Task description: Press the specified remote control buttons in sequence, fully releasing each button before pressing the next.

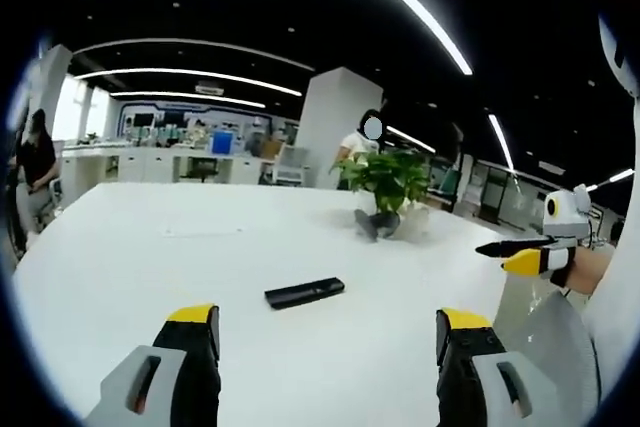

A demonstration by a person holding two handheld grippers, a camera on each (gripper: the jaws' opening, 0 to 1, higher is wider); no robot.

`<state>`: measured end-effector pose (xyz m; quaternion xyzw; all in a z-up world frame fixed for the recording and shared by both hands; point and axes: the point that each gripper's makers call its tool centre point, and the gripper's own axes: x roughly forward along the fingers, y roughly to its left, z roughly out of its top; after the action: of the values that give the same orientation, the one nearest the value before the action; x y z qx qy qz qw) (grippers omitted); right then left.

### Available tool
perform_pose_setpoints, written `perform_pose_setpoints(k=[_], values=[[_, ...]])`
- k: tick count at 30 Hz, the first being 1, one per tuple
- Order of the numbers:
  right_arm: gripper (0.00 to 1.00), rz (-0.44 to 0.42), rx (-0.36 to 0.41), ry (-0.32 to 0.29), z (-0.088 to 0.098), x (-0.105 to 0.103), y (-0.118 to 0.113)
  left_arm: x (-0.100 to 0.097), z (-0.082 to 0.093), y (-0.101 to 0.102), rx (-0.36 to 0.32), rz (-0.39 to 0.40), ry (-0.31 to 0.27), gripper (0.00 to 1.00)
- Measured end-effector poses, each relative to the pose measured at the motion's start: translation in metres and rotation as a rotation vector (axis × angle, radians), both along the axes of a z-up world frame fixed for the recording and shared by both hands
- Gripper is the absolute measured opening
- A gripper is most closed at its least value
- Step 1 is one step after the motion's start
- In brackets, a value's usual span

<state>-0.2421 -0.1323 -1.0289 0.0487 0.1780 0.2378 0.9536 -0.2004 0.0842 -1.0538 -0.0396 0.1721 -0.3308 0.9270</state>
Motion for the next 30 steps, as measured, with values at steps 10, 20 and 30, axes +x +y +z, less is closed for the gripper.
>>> perform_pose_setpoints(k=[10,20,30], values=[[0.83,0.009,-0.045,0.033,-0.010,0.001,-0.005,0.016,-0.017,-0.027,-0.041,-0.097,0.135,0.88],[0.75,0.027,-0.074,0.095,-0.025,-0.008,-0.008,0.050,-0.046,-0.043,0.031,-0.188,0.234,0.87],[0.68,0.017,-0.102,0.156,-0.039,-0.014,-0.019,0.077,-0.080,-0.057,0.224,-0.328,0.290,0.86]])
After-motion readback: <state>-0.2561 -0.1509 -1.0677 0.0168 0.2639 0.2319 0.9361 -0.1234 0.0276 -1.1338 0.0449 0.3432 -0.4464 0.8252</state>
